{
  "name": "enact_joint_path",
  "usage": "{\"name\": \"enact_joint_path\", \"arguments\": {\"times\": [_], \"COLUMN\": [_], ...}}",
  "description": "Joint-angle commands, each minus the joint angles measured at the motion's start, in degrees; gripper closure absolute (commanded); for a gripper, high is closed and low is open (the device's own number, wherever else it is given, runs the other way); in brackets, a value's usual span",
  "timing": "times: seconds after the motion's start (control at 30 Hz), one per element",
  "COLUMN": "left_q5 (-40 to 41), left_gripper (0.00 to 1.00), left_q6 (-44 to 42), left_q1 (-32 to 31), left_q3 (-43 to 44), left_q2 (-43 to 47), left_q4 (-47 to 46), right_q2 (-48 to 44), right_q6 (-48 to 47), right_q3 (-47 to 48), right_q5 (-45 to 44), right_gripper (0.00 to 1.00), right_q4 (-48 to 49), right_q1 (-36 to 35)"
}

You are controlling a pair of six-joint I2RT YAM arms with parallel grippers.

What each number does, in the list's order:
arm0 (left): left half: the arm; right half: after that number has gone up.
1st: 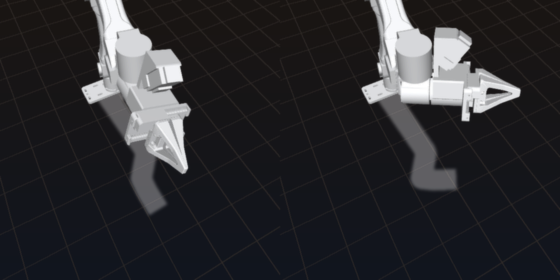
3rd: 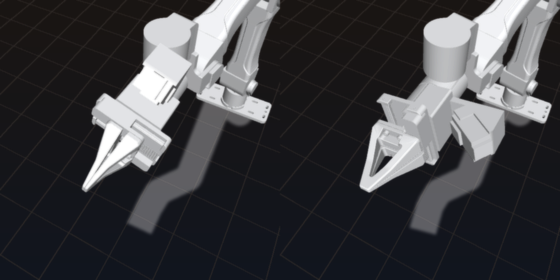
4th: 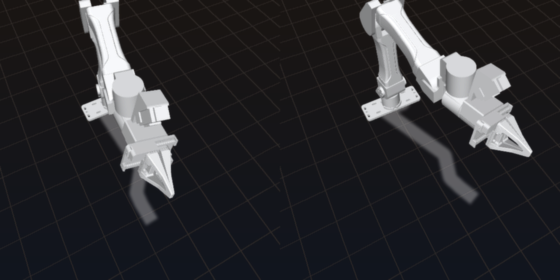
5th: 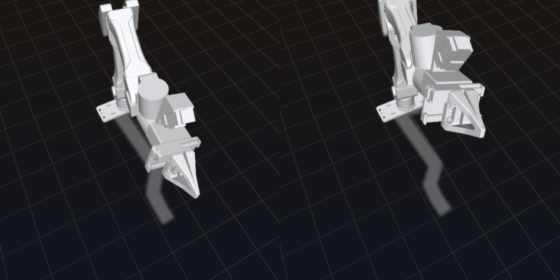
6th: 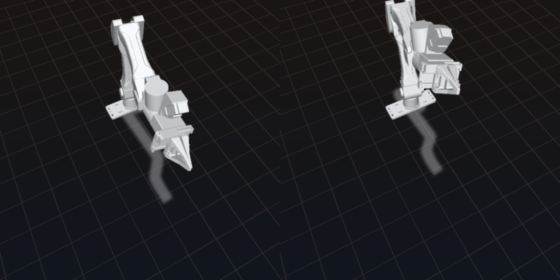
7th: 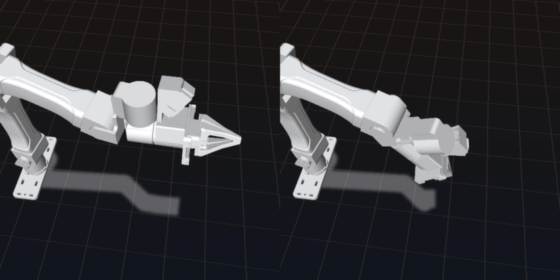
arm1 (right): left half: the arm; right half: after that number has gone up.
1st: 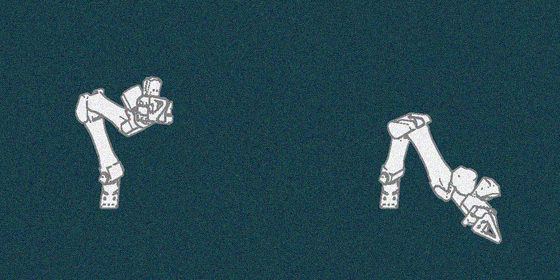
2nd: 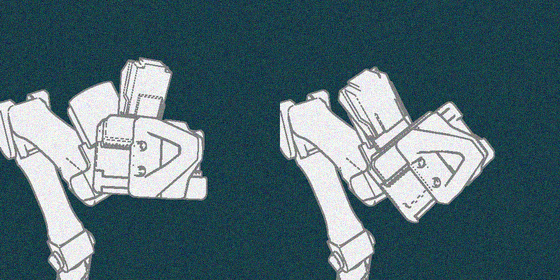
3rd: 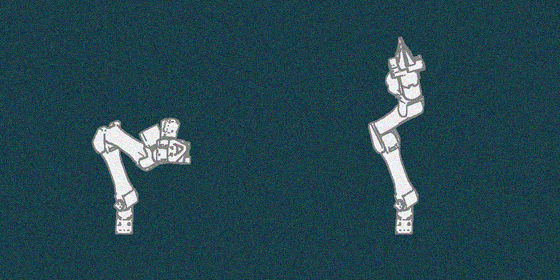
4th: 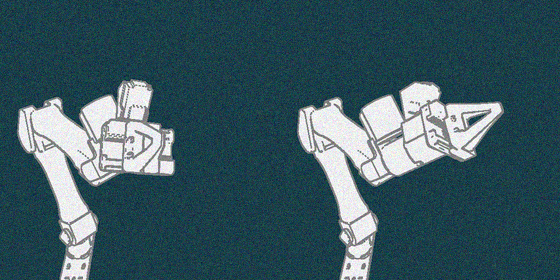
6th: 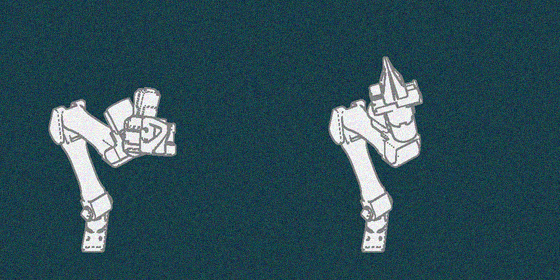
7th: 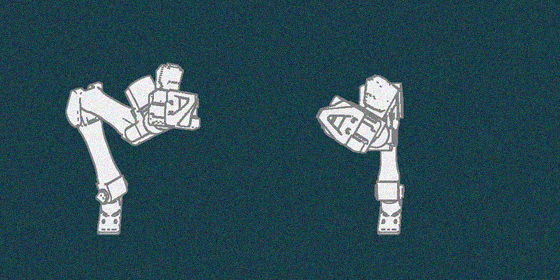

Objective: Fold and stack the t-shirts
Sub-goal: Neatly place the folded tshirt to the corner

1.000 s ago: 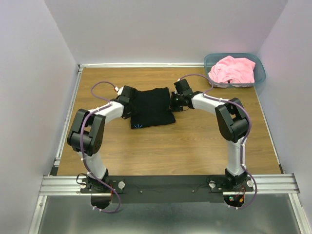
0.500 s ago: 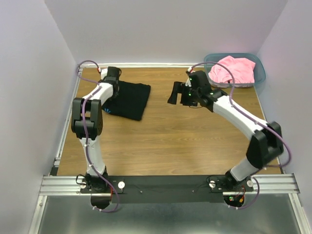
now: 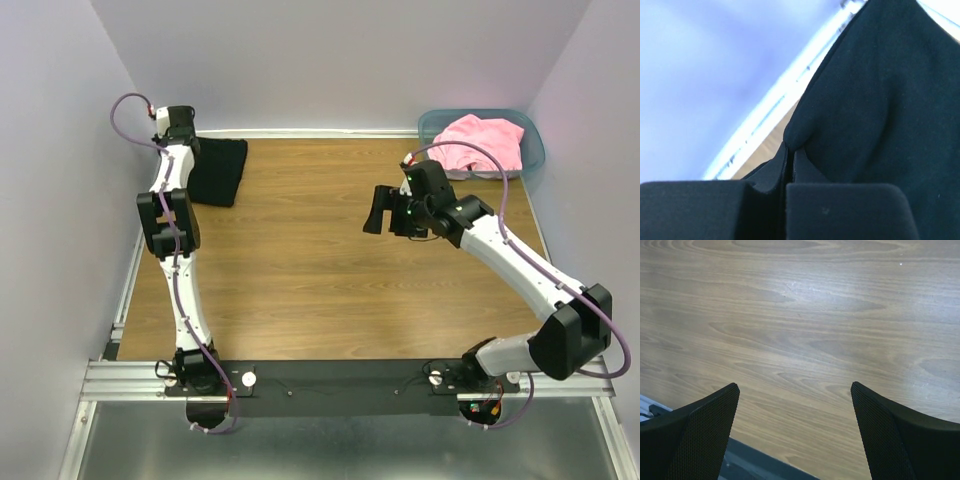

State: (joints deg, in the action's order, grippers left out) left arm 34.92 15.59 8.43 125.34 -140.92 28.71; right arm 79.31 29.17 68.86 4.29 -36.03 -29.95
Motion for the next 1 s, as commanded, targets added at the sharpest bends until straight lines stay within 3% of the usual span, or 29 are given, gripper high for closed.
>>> {"name": "enact_joint_path", "arguments": {"times": [0.0,0.1,0.23,0.33,0.37,0.47,0.67,0.83,0.97], "left_q5": [3.85,3.05,3.92,4.02,3.85,3.05,-1.94,-11.78,-14.18], "left_gripper": [0.99,0.93,0.82,0.6,0.39,0.24,0.23,0.23,0.23], "left_q6": [-3.37,-5.48,-5.05,-6.1,-6.89,-6.9,0.56,5.58,6.11], "left_q1": [1.59,2.12,3.26,3.61,3.62,3.61,2.92,-0.07,-4.11], "left_q3": [4.04,3.33,8.42,5.11,2.05,-0.44,-5.44,-22.81,-33.82], "left_q2": [-1.81,-2.16,-4.36,-1.21,1.15,3.54,11.79,32.58,48.61], "left_q4": [-2.24,-7.61,-6.2,-8.83,-10.15,-12.36,-5.86,-7.35,-7.44], "right_q2": [-1.35,-2.4,-3.19,-3.63,-3.81,-4.6,-8.72,-14.87,-21.37], "right_q6": [2.03,3.0,3.7,3.53,3.44,3.0,2.12,2.12,1.51], "right_q3": [-1.18,-2.67,-3.82,-4.08,-4.17,-4.44,-4.61,-4.88,-4.09], "right_q5": [-1.13,-1.31,-1.22,-1.31,-1.65,-2.18,-8.06,-19.29,-29.32], "right_gripper": [0.0,0.0,0.0,0.0,0.0,0.0,0.0,0.0,0.0], "right_q4": [-2.29,-2.38,-2.38,-2.38,-2.38,-2.29,-2.55,-3.95,-7.12], "right_q1": [-0.37,-0.37,-0.37,-0.46,-0.37,-0.46,-0.45,-0.19,-0.19]}}
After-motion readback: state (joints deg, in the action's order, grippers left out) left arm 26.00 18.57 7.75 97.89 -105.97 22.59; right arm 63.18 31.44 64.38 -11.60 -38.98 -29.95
